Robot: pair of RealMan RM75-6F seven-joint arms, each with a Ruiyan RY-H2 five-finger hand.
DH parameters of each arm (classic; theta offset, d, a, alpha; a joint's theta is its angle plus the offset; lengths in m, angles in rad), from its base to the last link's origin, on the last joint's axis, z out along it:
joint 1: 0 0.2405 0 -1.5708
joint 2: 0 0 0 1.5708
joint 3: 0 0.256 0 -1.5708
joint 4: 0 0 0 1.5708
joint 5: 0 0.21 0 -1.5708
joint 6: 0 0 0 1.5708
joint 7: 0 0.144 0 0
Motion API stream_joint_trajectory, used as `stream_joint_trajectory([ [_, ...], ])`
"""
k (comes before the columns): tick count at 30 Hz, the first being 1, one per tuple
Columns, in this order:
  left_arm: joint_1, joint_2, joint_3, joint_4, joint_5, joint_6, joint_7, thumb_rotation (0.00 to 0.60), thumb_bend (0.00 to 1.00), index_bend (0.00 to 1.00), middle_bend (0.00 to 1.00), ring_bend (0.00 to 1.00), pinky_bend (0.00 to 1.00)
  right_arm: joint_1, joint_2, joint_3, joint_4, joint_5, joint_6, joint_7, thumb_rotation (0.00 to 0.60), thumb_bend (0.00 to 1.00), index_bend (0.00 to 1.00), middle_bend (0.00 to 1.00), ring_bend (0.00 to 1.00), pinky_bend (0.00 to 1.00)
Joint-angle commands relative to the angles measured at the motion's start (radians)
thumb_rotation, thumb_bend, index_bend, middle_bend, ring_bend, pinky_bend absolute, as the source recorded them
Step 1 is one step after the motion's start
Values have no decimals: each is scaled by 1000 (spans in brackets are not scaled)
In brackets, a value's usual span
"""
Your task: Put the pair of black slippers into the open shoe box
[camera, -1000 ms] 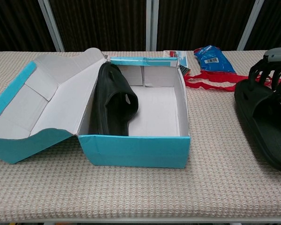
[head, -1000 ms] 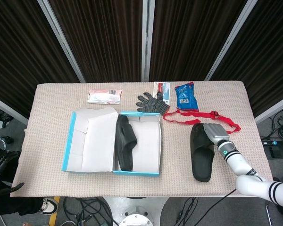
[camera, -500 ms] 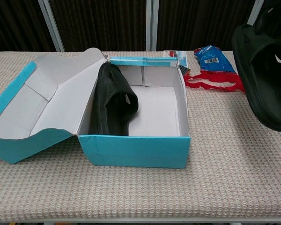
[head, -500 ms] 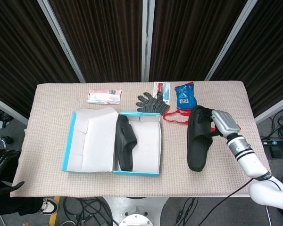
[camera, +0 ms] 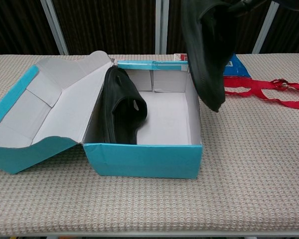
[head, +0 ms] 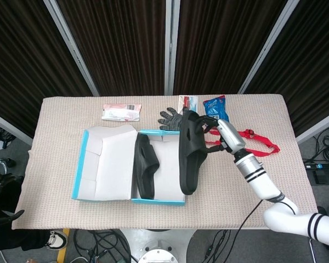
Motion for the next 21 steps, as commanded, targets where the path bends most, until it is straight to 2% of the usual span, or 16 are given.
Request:
stream_joint_trajectory([
  [1, 0, -1, -3, 6, -12, -12, -5, 600, 98, 175, 126, 30, 102, 39, -82, 8, 76, -49, -34, 115, 600, 135, 506, 512, 418, 426],
  [10, 4, -22, -12, 63, -25, -15, -46, 600, 98, 175, 126, 30, 101, 108, -209, -19, 263, -150, -92, 311, 600, 104, 509, 508, 417, 426],
  [21, 4, -46, -17, 111, -28, -17, -75, 600, 97, 175, 126, 30, 101, 159, -286, -61, 405, -204, -117, 369, 600, 107, 509, 508, 418, 426],
])
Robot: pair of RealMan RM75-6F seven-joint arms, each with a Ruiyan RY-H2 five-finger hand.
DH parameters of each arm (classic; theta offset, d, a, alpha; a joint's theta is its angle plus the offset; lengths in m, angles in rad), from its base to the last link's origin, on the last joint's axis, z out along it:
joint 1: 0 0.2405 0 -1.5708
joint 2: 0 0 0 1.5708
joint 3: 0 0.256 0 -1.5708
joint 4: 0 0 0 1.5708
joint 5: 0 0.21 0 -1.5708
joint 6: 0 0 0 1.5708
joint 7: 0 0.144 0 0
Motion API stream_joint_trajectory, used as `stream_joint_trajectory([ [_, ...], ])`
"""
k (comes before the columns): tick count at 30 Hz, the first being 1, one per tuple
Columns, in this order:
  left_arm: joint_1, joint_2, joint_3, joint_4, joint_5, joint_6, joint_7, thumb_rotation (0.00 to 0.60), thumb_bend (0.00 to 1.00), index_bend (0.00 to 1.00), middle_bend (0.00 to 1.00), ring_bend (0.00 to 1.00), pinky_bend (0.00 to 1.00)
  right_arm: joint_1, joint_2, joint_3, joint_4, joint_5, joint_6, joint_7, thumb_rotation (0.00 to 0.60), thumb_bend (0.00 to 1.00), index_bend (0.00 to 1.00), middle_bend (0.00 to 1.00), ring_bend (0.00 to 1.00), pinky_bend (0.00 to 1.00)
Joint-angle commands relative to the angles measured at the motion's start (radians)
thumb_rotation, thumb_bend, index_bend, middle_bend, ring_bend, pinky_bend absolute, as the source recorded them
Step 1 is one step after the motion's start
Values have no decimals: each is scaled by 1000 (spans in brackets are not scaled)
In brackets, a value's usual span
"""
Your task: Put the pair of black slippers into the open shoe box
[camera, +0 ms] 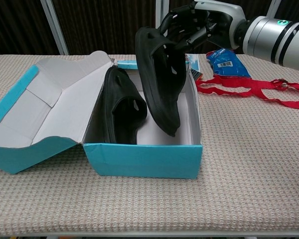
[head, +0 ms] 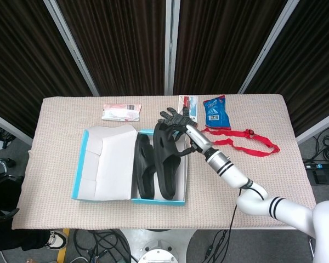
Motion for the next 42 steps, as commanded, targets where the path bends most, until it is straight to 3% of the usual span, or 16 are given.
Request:
stream_joint_trajectory([
  [1, 0, -5, -1, 7, 0, 0, -4, 600, 97, 175, 126, 30, 101, 10, -12, -9, 23, -9, 0, 8, 600, 107, 509, 508, 418, 426],
  [24, 1, -27, -4, 57, -6, -13, -31, 600, 98, 175, 126, 30, 100, 42, -86, -70, 153, -28, -12, -26, 600, 123, 509, 508, 418, 426],
  [42, -2, -30, -4, 67, -6, -18, -45, 600, 97, 175, 126, 30, 100, 50, -102, -105, 183, -6, -76, -72, 600, 148, 514, 496, 418, 426],
])
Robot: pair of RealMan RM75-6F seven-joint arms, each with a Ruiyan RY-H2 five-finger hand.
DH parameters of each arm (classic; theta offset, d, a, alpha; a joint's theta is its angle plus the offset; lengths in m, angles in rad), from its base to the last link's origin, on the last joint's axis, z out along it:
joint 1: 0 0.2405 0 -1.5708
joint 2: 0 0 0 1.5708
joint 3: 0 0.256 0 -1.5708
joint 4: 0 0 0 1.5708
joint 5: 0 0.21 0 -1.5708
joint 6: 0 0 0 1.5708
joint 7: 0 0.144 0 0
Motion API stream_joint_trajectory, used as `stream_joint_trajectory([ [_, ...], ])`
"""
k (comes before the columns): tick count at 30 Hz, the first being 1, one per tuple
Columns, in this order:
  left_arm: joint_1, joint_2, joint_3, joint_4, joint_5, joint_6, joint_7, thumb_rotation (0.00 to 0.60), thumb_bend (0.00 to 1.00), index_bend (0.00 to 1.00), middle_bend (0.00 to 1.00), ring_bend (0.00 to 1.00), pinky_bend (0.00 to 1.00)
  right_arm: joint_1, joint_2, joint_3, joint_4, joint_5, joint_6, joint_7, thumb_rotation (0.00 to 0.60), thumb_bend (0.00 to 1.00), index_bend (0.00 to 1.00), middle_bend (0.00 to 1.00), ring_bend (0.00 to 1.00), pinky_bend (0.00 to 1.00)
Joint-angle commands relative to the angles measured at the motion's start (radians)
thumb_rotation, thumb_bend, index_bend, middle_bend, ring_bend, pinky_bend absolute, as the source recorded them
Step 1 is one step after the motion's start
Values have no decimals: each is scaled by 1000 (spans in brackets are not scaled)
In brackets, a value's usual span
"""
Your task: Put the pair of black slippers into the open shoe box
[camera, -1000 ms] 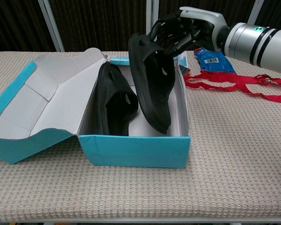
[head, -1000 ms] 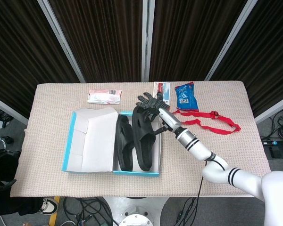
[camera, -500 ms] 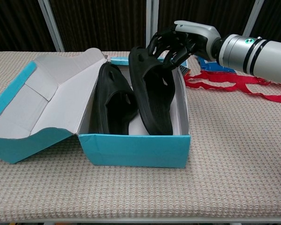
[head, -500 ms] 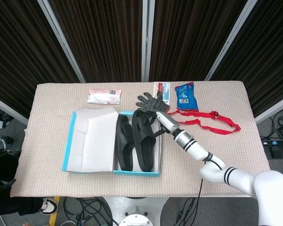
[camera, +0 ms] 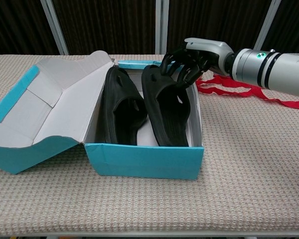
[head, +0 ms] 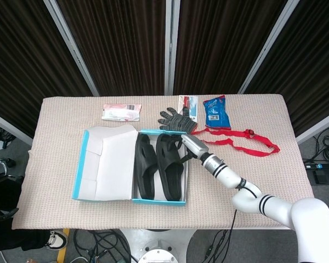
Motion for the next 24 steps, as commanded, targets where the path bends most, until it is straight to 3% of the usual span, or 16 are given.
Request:
stream_joint_trajectory([
  [1, 0, 1, 0, -1, 0, -1, 0, 600, 98, 175, 126, 30, 100, 1, 4, 0, -2, 5, -9, -1, 600, 148, 512, 493, 418, 424],
  [4, 1, 2, 1, -4, 0, -1, 1, 600, 98, 175, 126, 30, 100, 4, 14, -1, -13, 4, -16, 0, 600, 134, 492, 479, 408, 412],
  [7, 1, 4, 1, -7, 0, 1, 3, 600, 98, 175, 126, 30, 100, 6, 32, -9, -30, -12, -19, 13, 600, 53, 412, 427, 344, 362],
  [12, 0, 8, 1, -16, 3, 2, 5, 600, 98, 175, 126, 30, 100, 17, 78, -31, -70, -53, -28, 72, 600, 0, 151, 245, 111, 213],
  [15, 0, 11, 1, -23, 4, 2, 10, 600, 98, 175, 126, 30, 100, 24, 107, -46, -89, -72, -36, 91, 600, 0, 80, 171, 26, 158],
  [24, 2, 18, 3, -36, 10, 12, 5, 600, 98, 175, 126, 30, 100, 7, 228, -56, -214, -77, -5, 55, 600, 0, 9, 118, 0, 130],
])
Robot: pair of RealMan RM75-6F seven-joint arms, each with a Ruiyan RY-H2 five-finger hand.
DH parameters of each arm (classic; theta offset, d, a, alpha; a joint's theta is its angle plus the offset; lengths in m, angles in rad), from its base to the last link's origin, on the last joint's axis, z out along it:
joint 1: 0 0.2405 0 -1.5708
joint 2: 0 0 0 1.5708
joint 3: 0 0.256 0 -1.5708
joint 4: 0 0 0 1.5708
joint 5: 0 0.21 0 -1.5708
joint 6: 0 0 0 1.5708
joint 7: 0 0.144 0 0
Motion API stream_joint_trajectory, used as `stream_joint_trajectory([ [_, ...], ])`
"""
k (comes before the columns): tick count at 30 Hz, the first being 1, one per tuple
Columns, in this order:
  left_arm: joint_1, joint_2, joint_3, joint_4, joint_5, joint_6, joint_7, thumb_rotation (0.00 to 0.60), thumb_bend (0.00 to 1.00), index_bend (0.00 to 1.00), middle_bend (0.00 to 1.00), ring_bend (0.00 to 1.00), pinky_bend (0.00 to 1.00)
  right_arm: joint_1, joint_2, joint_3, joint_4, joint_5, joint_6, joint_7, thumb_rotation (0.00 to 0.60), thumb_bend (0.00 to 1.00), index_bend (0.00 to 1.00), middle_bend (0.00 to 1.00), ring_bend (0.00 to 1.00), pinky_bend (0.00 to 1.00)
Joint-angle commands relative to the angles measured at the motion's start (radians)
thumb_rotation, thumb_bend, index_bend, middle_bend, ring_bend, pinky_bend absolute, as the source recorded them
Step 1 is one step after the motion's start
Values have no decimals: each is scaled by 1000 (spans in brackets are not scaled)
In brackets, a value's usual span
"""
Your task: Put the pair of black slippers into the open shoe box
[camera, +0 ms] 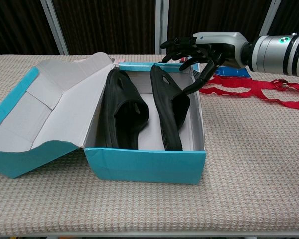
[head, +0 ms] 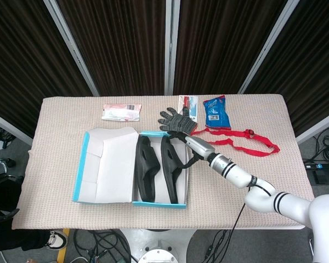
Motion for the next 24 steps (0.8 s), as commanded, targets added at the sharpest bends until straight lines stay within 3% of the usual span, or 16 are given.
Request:
stream_joint_trajectory([
  [1, 0, 3, -1, -6, 3, 7, 1, 600, 98, 175, 126, 30, 100, -15, 67, 4, -81, 2, 30, -20, 600, 0, 9, 118, 0, 130],
  [7, 1, 14, -4, -34, 3, 15, 14, 600, 98, 175, 126, 30, 100, -39, 173, 50, -267, 14, 106, 17, 600, 0, 7, 128, 0, 129],
  [11, 5, 18, -5, -44, 2, 20, 19, 600, 98, 175, 126, 30, 100, -31, 202, 46, -351, 2, 85, 96, 600, 0, 6, 140, 0, 129],
  [24, 10, 20, -1, -43, -1, 15, 17, 600, 98, 175, 126, 30, 100, -1, 86, 8, -265, 17, 10, 136, 600, 0, 6, 143, 0, 145],
])
